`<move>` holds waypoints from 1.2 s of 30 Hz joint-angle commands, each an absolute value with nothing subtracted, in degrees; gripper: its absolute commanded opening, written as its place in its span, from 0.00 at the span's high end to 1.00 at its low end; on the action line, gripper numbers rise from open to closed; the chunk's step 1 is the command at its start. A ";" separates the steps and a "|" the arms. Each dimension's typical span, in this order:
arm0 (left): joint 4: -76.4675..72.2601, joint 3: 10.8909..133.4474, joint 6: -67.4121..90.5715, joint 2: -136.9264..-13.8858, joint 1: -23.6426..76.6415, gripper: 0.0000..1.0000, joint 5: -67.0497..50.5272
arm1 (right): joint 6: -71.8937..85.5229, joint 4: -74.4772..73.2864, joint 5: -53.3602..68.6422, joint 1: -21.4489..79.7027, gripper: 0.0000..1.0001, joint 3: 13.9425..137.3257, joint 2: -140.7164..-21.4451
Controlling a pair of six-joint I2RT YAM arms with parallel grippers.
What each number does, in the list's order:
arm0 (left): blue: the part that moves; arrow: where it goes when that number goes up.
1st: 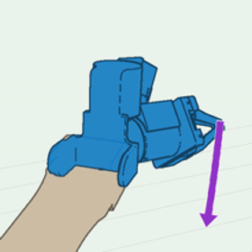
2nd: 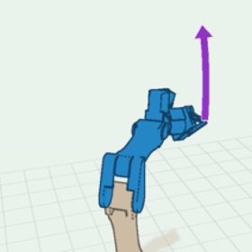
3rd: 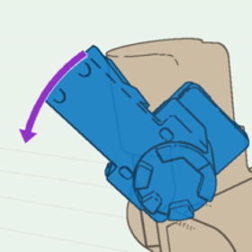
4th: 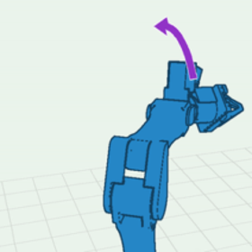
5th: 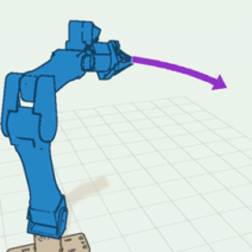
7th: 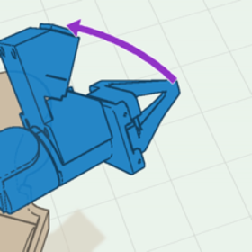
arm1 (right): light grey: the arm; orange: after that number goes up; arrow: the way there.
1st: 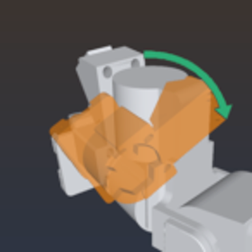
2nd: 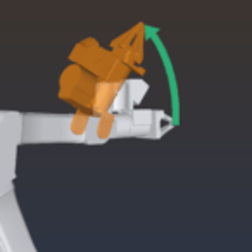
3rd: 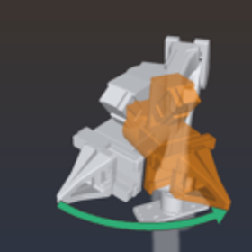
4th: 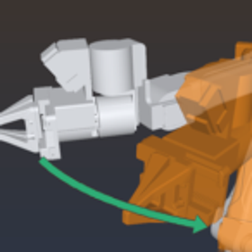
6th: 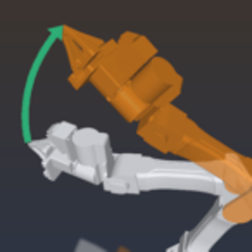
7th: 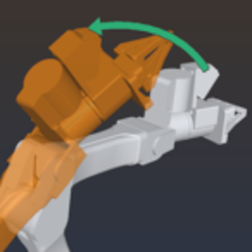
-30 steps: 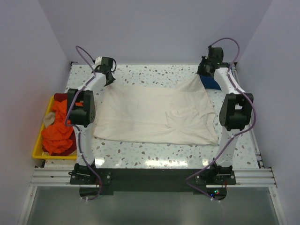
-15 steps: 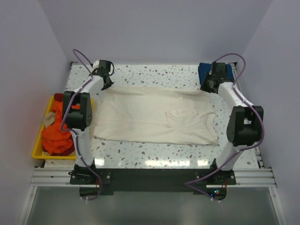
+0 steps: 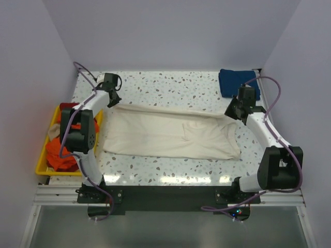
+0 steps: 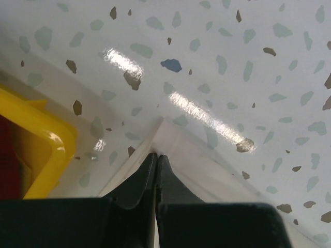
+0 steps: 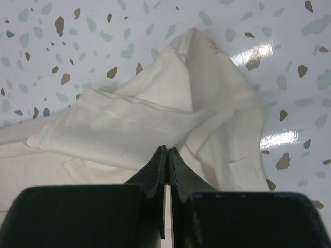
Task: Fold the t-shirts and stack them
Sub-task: Fold the tshirt
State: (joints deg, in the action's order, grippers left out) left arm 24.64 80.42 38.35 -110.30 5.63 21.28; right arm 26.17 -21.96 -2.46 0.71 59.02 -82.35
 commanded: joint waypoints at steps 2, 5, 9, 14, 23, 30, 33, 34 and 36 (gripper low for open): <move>23.64 77.00 39.73 -104.95 4.75 1.00 22.76 | 27.33 -22.06 -3.87 0.53 1.00 55.99 -76.91; 23.55 75.16 39.81 -103.63 4.66 1.00 22.33 | 27.42 -23.37 -4.39 0.44 1.00 54.67 -74.45; 22.50 72.52 40.25 -101.26 4.75 1.00 21.71 | 27.16 -24.52 -4.57 0.53 1.00 53.35 -71.02; 22.24 69.18 40.87 -99.32 4.66 1.00 21.01 | 27.07 -25.66 -3.87 0.53 1.00 50.89 -68.03; 21.71 64.16 42.63 -96.95 4.75 1.00 19.69 | 27.60 -25.93 -2.73 0.53 1.00 45.88 -64.78; 21.36 61.26 43.33 -94.49 4.75 1.00 20.04 | 28.04 -25.66 -1.93 0.53 1.00 43.16 -63.99; 21.36 60.56 43.42 -93.96 4.66 1.00 20.13 | 28.30 -25.40 -1.15 0.44 1.00 42.28 -63.81; 21.27 60.21 43.42 -93.69 4.66 1.00 20.21 | 28.39 -25.14 -0.88 0.44 1.00 41.75 -63.81; 21.09 59.86 43.50 -93.25 4.75 1.00 20.21 | 28.74 -25.05 -0.27 0.53 1.00 41.14 -63.72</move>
